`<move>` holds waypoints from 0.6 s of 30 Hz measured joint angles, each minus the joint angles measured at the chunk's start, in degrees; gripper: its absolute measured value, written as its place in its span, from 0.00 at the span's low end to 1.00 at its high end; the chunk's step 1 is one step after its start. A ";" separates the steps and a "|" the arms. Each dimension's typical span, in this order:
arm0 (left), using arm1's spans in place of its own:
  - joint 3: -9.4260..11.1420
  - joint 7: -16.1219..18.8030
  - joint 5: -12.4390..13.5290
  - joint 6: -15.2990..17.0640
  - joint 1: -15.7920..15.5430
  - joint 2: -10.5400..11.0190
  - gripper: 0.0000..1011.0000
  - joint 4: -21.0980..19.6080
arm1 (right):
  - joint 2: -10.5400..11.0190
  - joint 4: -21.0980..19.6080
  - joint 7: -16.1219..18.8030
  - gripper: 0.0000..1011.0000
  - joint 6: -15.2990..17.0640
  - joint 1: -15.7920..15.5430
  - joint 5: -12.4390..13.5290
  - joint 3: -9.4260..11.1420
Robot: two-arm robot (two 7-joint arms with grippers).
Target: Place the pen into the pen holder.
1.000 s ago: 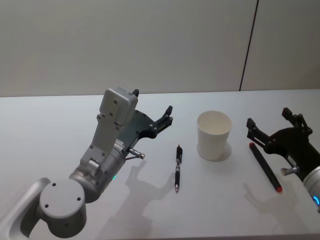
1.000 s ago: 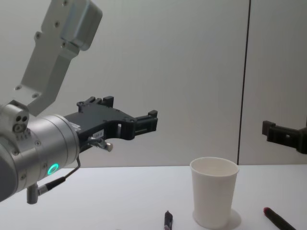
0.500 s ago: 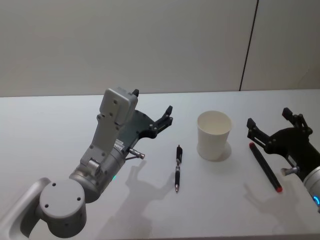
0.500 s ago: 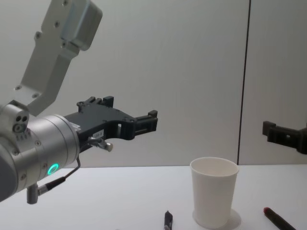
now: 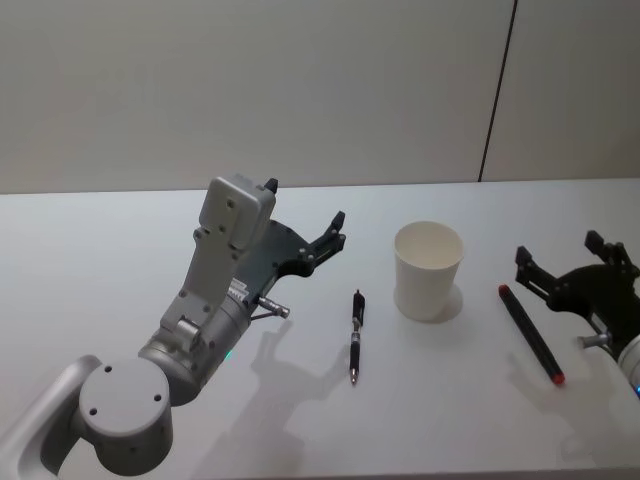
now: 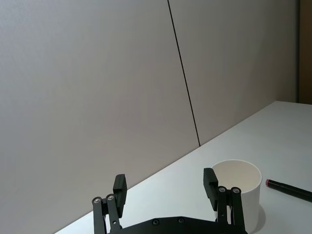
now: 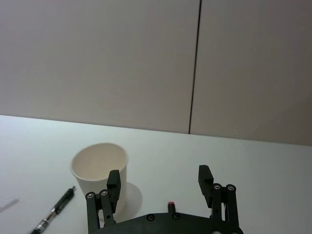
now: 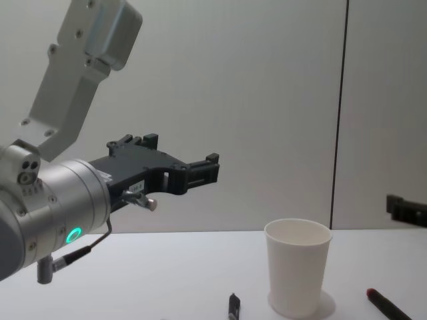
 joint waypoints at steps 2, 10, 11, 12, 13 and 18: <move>0.00 0.00 0.00 0.00 0.00 0.00 0.99 0.00 | -0.08 1.06 -0.38 0.99 1.16 0.64 0.26 0.30; 0.00 0.00 0.00 0.00 0.00 0.00 0.99 0.00 | -0.41 5.49 -0.96 0.99 5.75 3.35 0.95 1.19; 0.00 0.00 0.00 0.00 0.00 0.00 0.99 0.00 | -0.53 6.46 -0.95 0.99 6.60 4.02 1.00 1.31; 0.00 0.00 0.00 0.00 0.00 0.00 0.99 0.00 | -0.59 6.97 -0.94 0.99 6.99 4.35 1.01 1.35; 0.00 0.00 0.00 0.00 0.00 0.00 0.99 0.00 | -0.66 7.39 -0.94 0.99 7.37 4.62 1.02 1.39; 0.00 0.00 0.00 0.00 0.00 0.00 0.99 0.00 | -1.39 10.66 -0.42 0.99 9.87 6.95 1.01 1.42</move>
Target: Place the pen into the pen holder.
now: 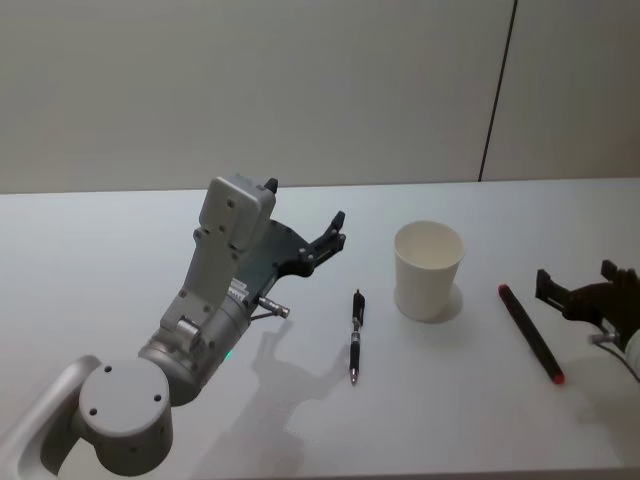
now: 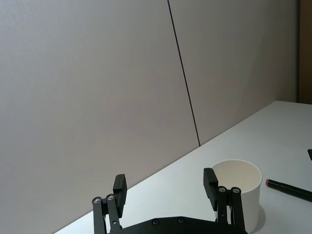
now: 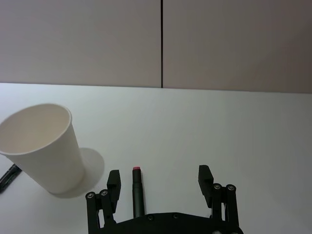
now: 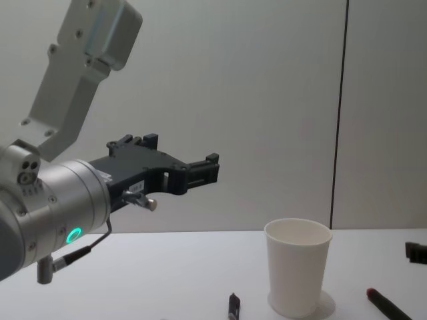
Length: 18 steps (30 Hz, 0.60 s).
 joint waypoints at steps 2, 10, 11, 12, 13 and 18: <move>0.00 0.00 0.00 0.00 0.00 0.00 0.99 0.00 | -0.31 0.84 0.15 0.99 0.74 0.68 -0.05 -0.12; 0.00 0.00 0.00 0.00 0.00 0.00 0.99 0.00 | -2.36 4.18 0.61 0.99 4.07 4.03 -0.52 -1.24; 0.00 0.00 0.00 0.00 0.00 0.00 0.99 0.00 | -2.55 4.40 0.66 0.99 4.42 4.28 -0.59 -1.35; 0.00 0.00 0.00 0.00 0.00 0.00 0.99 0.00 | -3.02 4.91 0.73 0.99 4.92 4.88 -0.68 -1.63; 0.00 0.00 0.00 0.00 0.00 0.00 0.99 0.00 | -3.23 5.15 0.75 0.99 5.15 5.15 -0.73 -1.75; 0.00 0.00 0.00 0.00 0.00 0.00 0.99 0.00 | -4.34 6.32 0.78 0.99 6.54 6.58 -1.07 -2.46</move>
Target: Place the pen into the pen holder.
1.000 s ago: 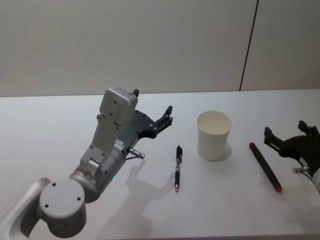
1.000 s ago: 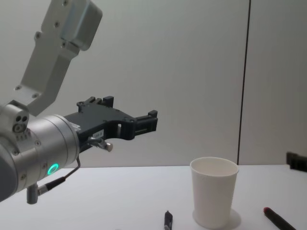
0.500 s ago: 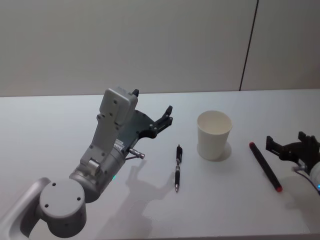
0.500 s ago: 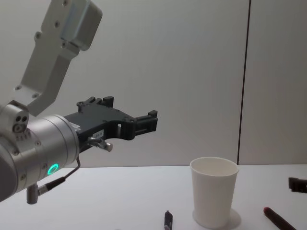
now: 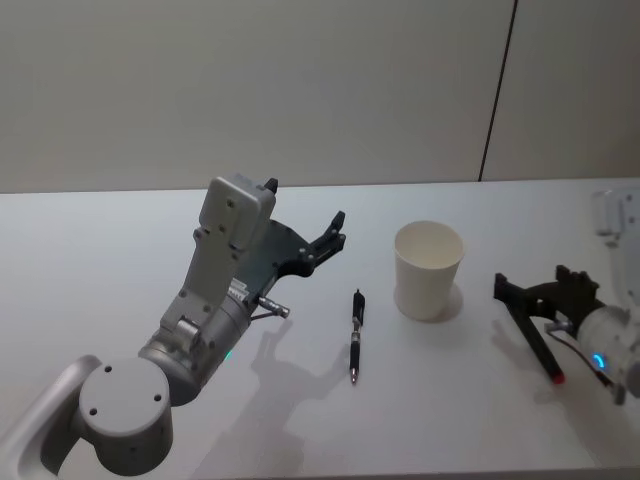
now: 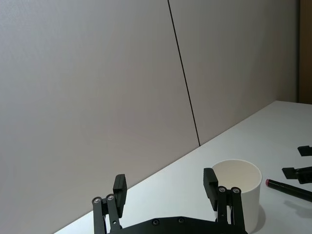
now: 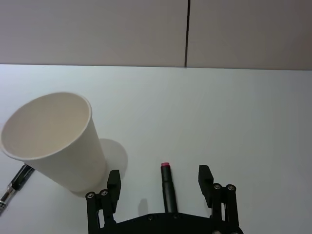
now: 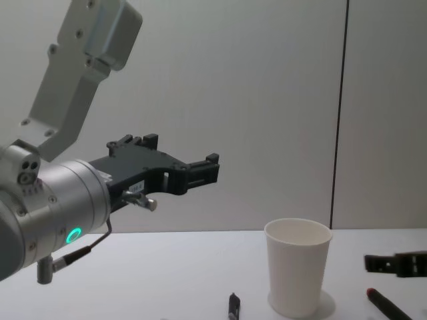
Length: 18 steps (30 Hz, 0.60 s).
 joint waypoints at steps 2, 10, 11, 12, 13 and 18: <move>0.00 0.00 0.00 0.00 0.00 0.00 0.99 0.00 | -0.65 0.71 -0.15 0.99 0.75 0.69 -0.20 -0.41; 0.00 0.00 0.00 0.00 0.00 0.00 0.99 0.00 | -2.63 3.10 -2.02 0.99 3.90 3.07 -0.93 -1.41; 0.00 0.00 0.00 0.00 0.00 0.00 0.99 0.00 | -2.86 3.43 -2.22 0.99 4.17 3.36 -0.98 -1.51; 0.00 0.00 0.00 0.00 0.00 0.00 0.99 0.00 | -3.03 3.67 -2.49 0.99 4.52 3.57 -1.06 -1.58; 0.00 0.00 0.00 0.00 0.00 0.00 0.99 0.00 | -3.37 4.13 -2.83 0.99 4.97 3.99 -1.14 -1.72; 0.00 0.00 0.00 0.00 0.00 0.00 0.99 0.00 | -4.43 5.69 -4.17 0.99 6.71 5.34 -1.40 -2.10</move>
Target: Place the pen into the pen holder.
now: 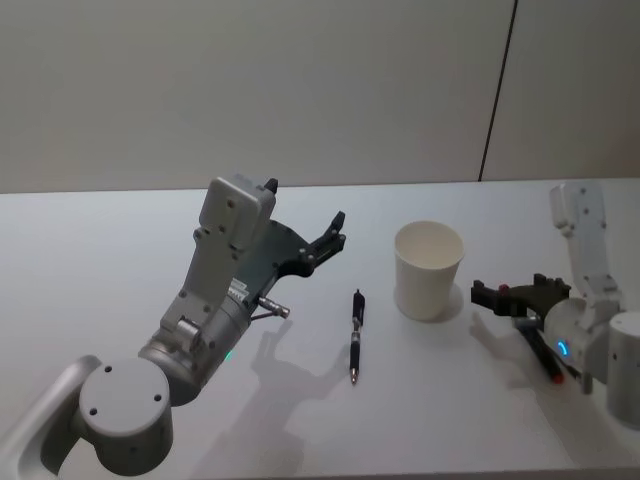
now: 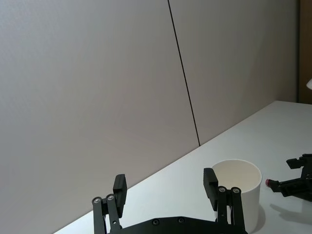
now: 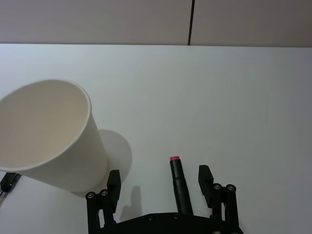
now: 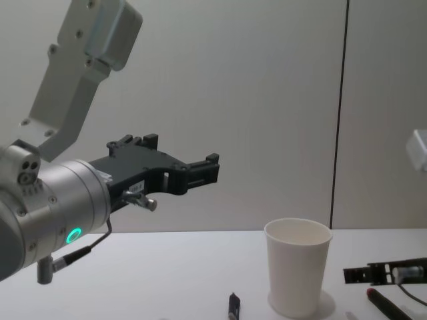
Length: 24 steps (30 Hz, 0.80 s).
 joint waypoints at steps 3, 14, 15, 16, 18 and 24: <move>0.00 0.00 0.00 0.00 0.00 0.00 0.99 0.00 | -0.58 0.89 -0.93 0.99 1.04 0.74 -0.14 -0.15; 0.00 0.00 0.00 0.00 0.00 0.00 0.99 0.00 | -2.25 3.75 -3.43 0.99 3.85 3.09 -0.31 -0.33; 0.00 0.00 0.00 0.00 0.00 0.00 0.99 0.00 | -2.33 3.89 -3.55 0.99 4.01 3.20 -0.31 -0.33; 0.00 0.00 0.00 0.00 0.00 0.00 0.99 0.00 | -2.40 4.03 -3.62 0.99 4.11 3.31 -0.31 -0.32; 0.00 0.00 0.00 0.00 0.00 0.00 0.99 0.00 | -2.64 4.53 -4.01 0.99 4.64 3.65 -0.31 -0.29; 0.00 0.00 0.00 0.00 0.00 0.00 0.99 0.00 | -3.11 5.51 -4.65 0.99 5.57 4.40 -0.35 -0.22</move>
